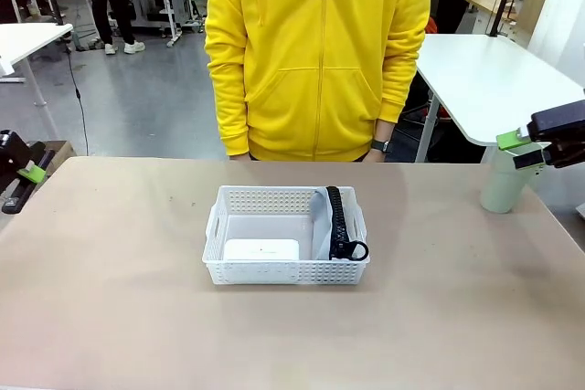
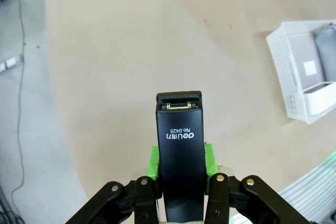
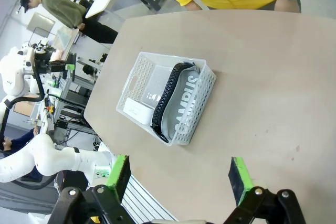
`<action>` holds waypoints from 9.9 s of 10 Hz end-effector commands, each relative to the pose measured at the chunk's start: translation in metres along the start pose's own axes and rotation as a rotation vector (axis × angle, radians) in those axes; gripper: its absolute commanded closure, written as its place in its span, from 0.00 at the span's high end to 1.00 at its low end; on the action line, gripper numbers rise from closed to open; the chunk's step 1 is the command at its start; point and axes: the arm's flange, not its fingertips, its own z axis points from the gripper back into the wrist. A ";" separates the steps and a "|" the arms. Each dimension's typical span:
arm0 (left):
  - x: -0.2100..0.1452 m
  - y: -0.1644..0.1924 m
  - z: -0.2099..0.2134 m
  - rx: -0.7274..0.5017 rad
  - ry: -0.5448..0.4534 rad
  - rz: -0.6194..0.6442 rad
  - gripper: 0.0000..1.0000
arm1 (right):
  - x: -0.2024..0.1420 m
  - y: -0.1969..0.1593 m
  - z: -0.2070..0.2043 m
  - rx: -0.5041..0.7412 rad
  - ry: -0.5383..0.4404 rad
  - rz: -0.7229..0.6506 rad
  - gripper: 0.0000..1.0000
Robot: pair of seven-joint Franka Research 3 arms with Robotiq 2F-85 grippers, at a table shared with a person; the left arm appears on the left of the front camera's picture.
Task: Efficiently arrange items inside the basket to fit them all.
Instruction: Pick up the Stapler and place it inside the Organizing basket, then pick up the Reusable plastic cup and place it inside the Organizing basket.
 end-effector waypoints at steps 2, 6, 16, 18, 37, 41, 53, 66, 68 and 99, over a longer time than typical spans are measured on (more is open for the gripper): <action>0.001 -0.008 0.006 -0.005 -0.006 -0.020 0.00 | 0.002 0.000 0.000 0.020 -0.017 0.002 1.00; 0.007 -0.025 0.000 -0.005 0.003 -0.079 0.37 | 0.002 0.000 0.000 0.020 -0.017 0.002 1.00; 0.132 -0.282 -0.214 -0.171 0.296 -0.756 0.37 | 0.002 0.000 0.000 0.020 -0.017 0.002 1.00; 0.124 -0.300 -0.241 -0.208 0.342 -0.768 0.37 | 0.002 0.000 0.000 0.020 -0.017 0.002 1.00; 0.103 -0.305 -0.259 -0.160 0.346 -0.842 1.00 | 0.002 0.000 0.000 0.020 -0.017 0.002 1.00; 0.131 -0.273 -0.136 -0.186 0.165 -0.738 1.00 | 0.002 0.000 0.000 0.020 -0.017 0.002 1.00; -0.028 0.067 0.001 -0.888 -0.194 -0.017 1.00 | 0.002 0.000 0.000 0.020 -0.017 0.002 1.00; -0.051 0.062 0.003 -0.876 -0.206 -0.005 1.00 | 0.002 0.000 0.000 0.020 -0.017 0.002 1.00; -0.051 0.062 0.003 -0.876 -0.206 -0.005 1.00 | 0.002 0.000 0.000 0.020 -0.017 0.002 1.00; -0.051 0.062 0.003 -0.876 -0.206 -0.005 1.00 | 0.014 -0.278 0.048 -0.115 0.027 0.689 1.00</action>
